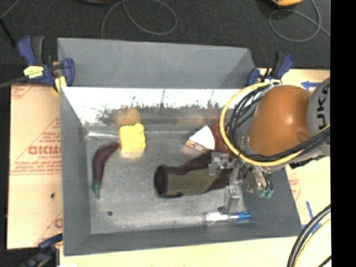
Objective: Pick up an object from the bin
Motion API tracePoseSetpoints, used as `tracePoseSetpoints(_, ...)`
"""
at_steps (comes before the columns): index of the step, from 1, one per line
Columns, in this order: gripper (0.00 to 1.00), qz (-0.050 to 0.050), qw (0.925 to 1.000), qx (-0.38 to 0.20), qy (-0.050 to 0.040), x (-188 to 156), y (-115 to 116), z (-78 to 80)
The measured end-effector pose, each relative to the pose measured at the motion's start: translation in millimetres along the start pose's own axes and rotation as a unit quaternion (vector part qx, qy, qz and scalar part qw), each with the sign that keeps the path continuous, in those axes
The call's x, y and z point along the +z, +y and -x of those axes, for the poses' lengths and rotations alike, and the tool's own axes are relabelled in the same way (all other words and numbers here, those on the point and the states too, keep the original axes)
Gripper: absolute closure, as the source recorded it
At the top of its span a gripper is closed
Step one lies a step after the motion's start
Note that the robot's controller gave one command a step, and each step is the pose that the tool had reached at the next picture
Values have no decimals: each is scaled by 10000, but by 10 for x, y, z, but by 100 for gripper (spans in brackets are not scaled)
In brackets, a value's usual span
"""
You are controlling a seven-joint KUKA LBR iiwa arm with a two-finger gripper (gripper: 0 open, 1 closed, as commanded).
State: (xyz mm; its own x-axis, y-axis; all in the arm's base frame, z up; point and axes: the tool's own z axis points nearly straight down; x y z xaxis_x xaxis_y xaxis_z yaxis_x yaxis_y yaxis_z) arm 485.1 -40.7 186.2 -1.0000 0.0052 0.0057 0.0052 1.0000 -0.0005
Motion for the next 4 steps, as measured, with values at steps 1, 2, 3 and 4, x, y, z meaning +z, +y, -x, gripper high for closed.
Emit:
tracePoseSetpoints(1,0,-2,10000,-6,-43,-44,1,16)
tracePoseSetpoints(2,0,-10,9996,-263,-62,591,-197,428)
tracePoseSetpoints(3,0,-10,9980,-633,-59,1179,-316,695)
tracePoseSetpoints(4,0,-1,9997,-234,-59,1148,-292,667)
